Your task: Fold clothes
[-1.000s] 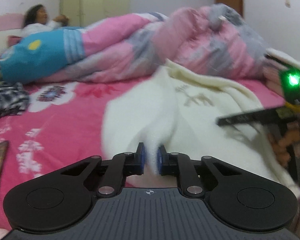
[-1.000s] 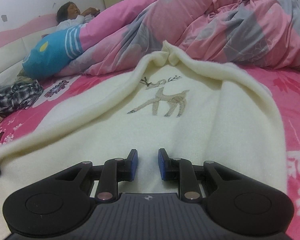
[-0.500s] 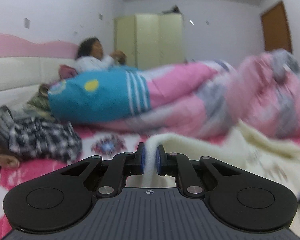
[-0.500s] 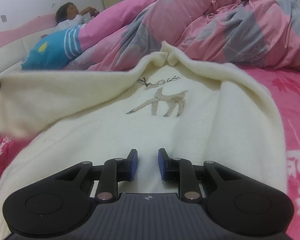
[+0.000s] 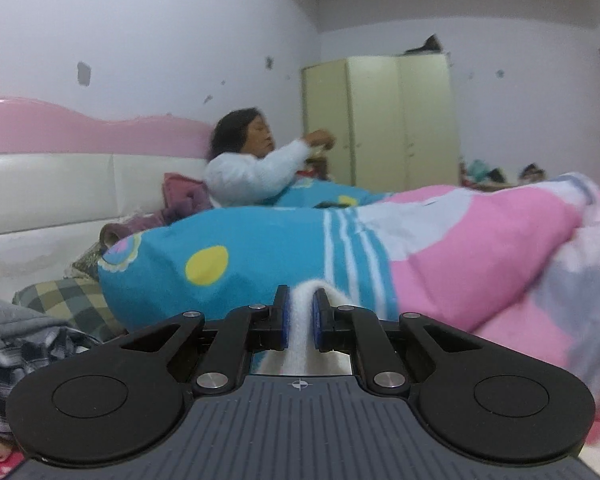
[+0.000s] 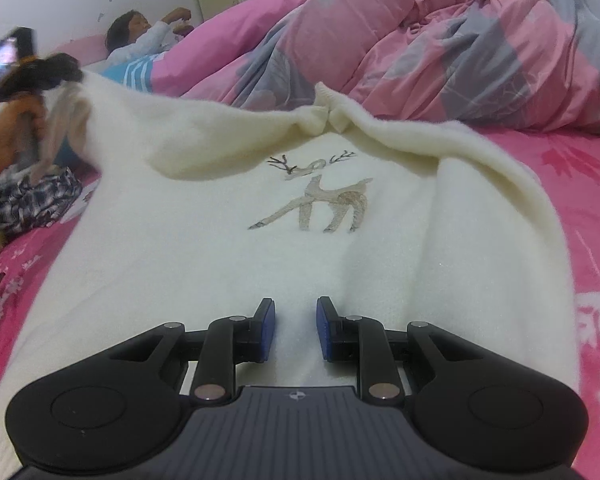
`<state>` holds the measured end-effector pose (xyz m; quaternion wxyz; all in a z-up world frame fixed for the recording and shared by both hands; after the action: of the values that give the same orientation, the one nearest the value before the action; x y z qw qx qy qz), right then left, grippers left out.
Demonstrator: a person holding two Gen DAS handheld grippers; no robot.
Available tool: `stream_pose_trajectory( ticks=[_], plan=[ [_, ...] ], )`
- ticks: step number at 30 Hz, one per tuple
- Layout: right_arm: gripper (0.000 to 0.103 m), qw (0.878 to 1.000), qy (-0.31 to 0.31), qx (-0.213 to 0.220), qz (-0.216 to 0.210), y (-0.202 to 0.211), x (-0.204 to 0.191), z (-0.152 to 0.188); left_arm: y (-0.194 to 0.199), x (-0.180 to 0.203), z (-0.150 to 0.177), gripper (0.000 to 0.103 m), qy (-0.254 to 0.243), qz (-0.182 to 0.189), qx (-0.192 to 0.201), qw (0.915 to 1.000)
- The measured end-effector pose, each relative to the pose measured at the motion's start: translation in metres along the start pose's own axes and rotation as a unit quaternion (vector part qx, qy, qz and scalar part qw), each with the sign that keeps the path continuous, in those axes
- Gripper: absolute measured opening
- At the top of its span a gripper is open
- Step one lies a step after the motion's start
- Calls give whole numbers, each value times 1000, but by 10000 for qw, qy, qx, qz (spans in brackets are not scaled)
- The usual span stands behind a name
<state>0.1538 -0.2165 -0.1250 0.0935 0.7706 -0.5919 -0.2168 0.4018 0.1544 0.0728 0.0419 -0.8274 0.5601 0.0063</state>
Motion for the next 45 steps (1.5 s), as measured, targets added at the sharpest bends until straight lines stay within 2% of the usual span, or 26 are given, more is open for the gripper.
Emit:
stream_pose_trajectory(
  ticks=[4,6,9,11,12,13,14,15,16,18,22,25,27,31,34,35,39,45],
  plan=[
    [23,9999,-130,-5,-78,0,4,0,-30,33,48,10,-622,-119,-292,9976],
    [23,9997,-194,-4,-114,0,5,0,-36,57,87,11,-970,126,-714,9926],
    [23,9996,-237,-11,-135,0,6,0,-31,86,144,16,-1221,623,-1474,9795],
    [23,9996,-245,-6,-140,1,7,0,-17,98,161,19,-1391,763,-1657,9733],
    [23,9996,-247,-2,-140,1,6,0,-9,99,157,26,-1370,808,-1632,9737],
    [23,9996,-248,2,-141,1,6,0,-2,100,153,43,-1349,852,-1608,9740],
    [23,9996,-249,6,-142,1,6,0,6,101,148,51,-1286,921,-1613,9741],
    [23,9996,-259,10,-148,1,6,0,14,101,141,65,-1124,1035,-1675,9740],
    [23,9995,-270,14,-154,1,6,0,23,100,132,72,-945,1129,-1716,9741],
    [23,9994,-294,22,-167,1,7,0,44,98,114,77,-629,1309,-1757,9737],
    [23,9994,-303,29,-169,1,7,0,91,94,84,86,-92,1755,-1831,9673],
    [23,9994,-311,34,-174,1,7,-1,122,89,66,88,331,2096,-1913,9583],
    [23,9994,-312,36,-176,1,7,-1,142,85,59,88,627,2367,-1998,9487],
    [23,9993,-315,44,-179,2,7,-1,196,81,52,88,1218,3013,-2123,9216],
    [23,9993,-314,45,-174,2,7,-1,238,83,60,88,1364,3400,-2170,9048],
    [23,9994,-310,46,-172,2,7,-1,248,84,65,88,1306,3478,-2164,9029],
    [23,9994,-306,55,-170,2,7,-1,275,90,92,87,966,3561,-2130,9047],
    [24,9994,-302,69,-159,3,6,-2,286,98,138,86,809,3373,-2475,9047]
  ],
)
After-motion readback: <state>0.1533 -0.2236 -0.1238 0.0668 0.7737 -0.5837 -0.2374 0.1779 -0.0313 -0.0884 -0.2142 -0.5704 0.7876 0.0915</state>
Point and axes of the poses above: each gripper's, at about its wrist camera, not at the fingertips, and y roughly against the way its jaws point, x to its right, z to its underside, the point moved 8 cm from there along -y, roughly the way its jaws point, and after that the axes turned 12 degrees about x, right-handed, at the moved point
